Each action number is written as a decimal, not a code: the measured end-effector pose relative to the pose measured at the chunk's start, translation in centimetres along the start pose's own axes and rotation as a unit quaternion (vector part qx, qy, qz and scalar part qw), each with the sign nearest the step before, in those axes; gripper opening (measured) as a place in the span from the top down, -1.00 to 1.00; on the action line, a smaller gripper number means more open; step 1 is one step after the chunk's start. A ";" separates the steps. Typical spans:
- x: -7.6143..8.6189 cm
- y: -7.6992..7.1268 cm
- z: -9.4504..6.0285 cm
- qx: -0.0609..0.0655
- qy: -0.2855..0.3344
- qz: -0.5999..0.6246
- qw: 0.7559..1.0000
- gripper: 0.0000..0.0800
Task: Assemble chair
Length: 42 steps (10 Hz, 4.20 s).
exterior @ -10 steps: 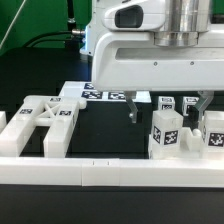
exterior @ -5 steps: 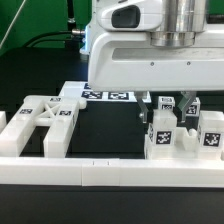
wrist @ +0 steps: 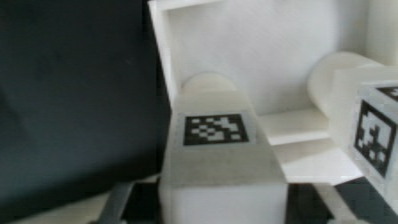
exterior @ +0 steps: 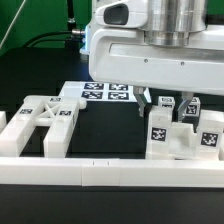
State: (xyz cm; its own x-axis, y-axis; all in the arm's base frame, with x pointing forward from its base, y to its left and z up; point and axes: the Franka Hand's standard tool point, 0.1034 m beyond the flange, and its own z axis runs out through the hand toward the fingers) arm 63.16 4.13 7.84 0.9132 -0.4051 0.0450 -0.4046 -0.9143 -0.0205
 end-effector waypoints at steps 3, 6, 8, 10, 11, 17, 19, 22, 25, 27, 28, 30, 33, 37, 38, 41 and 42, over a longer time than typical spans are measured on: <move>-0.1 0.7 -0.1 -0.008 -0.006 0.049 0.999 0.25; 0.2 0.7 -0.5 -0.005 -0.004 0.033 0.999 -0.26; 0.1 0.5 -2.0 0.003 0.002 0.005 1.000 -0.55; -0.2 0.6 -2.0 0.003 0.000 0.004 1.000 -0.62; -0.3 0.6 -2.0 0.002 0.000 0.004 1.000 -0.62; -4.1 0.8 0.0 0.010 0.043 -0.026 0.999 -0.62; -4.5 0.9 1.8 0.006 0.054 -0.035 0.998 -0.62; -4.5 1.0 1.9 0.005 0.053 -0.035 0.998 -0.62; -4.2 2.5 3.4 -0.004 0.053 -0.050 0.997 -0.62; -4.4 2.8 4.0 -0.008 0.049 -0.050 0.998 -0.62; -4.5 2.8 4.2 -0.009 0.048 -0.050 0.998 -0.62; -4.3 2.7 4.7 -0.011 0.047 -0.051 0.998 -0.62; -4.1 2.7 5.5 -0.014 0.046 -0.053 0.997 -0.62; -4.9 2.6 6.7 -0.020 0.038 -0.054 0.998 -0.62; -4.9 2.6 6.8 -0.020 0.038 -0.055 0.998 -0.56; -5.1 2.6 7.0 -0.021 0.037 -0.056 0.998 -0.13; -5.1 2.6 7.0 -0.021 0.036 -0.056 0.998 0.40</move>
Offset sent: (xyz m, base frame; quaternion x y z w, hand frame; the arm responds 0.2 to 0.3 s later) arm 0.0000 0.0000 0.0000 0.0000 0.0000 0.0000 1.0000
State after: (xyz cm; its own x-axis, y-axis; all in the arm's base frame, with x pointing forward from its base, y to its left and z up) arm 57.79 3.81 0.55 0.9474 -0.2980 0.1168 -0.3034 -0.9524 0.0308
